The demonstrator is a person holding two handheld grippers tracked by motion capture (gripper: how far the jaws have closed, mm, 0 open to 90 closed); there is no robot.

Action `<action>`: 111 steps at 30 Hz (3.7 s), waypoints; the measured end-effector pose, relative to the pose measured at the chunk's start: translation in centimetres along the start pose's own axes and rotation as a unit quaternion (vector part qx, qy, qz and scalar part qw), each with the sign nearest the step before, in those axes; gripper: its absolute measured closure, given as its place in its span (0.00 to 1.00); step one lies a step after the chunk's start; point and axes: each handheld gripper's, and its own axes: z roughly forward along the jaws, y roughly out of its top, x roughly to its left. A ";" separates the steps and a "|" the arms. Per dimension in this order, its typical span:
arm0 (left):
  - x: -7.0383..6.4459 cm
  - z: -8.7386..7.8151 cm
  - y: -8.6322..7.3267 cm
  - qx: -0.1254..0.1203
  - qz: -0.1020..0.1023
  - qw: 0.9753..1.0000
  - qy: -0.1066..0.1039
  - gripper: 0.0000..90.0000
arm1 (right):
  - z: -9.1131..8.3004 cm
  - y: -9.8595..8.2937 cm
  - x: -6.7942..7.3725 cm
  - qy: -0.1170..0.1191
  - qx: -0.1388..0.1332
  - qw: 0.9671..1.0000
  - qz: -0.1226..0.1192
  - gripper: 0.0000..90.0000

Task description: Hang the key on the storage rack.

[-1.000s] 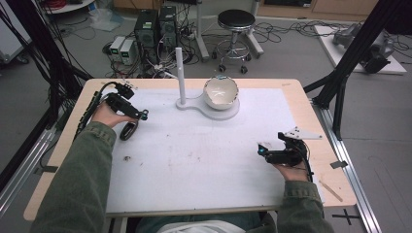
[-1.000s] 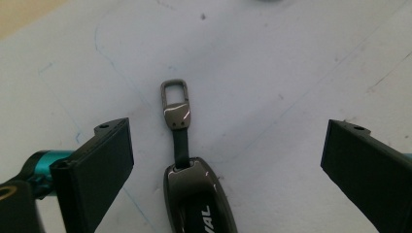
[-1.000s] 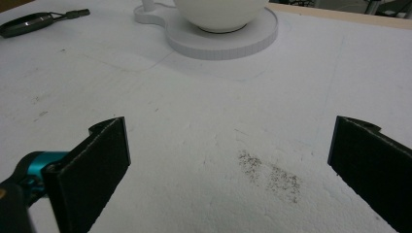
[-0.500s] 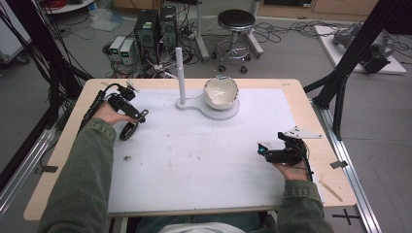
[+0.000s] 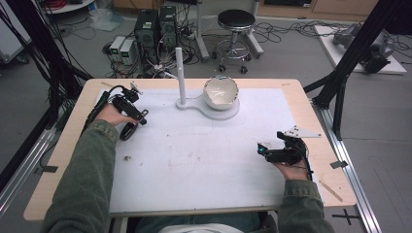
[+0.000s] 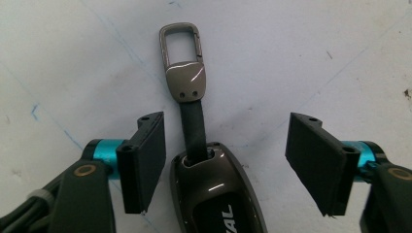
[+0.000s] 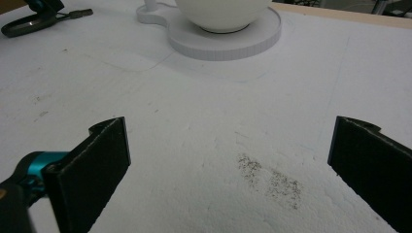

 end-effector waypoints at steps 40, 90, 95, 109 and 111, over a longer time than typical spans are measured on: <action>-1.2 0.9 0.7 0.036 0.021 0.998 0.057 0.90 | -0.1 0.0 -0.5 -0.001 -0.006 1.000 0.004 0.01; -3.9 -13.1 -1.1 -0.096 0.061 0.991 0.072 0.91 | -0.2 0.1 -0.6 -0.002 -0.008 1.000 0.007 0.01; -6.1 -14.3 0.2 -0.107 0.095 0.987 0.072 0.91 | -0.2 0.1 -0.6 -0.002 -0.008 1.000 0.009 0.01; -9.4 -16.1 4.1 -0.117 0.146 0.979 0.082 0.91 | -0.2 0.1 -0.7 0.001 -0.012 1.000 0.008 0.01; -9.6 -16.4 4.6 -0.124 0.151 0.977 0.082 0.91 | -0.3 0.1 -0.7 0.002 -0.012 1.000 0.009 0.01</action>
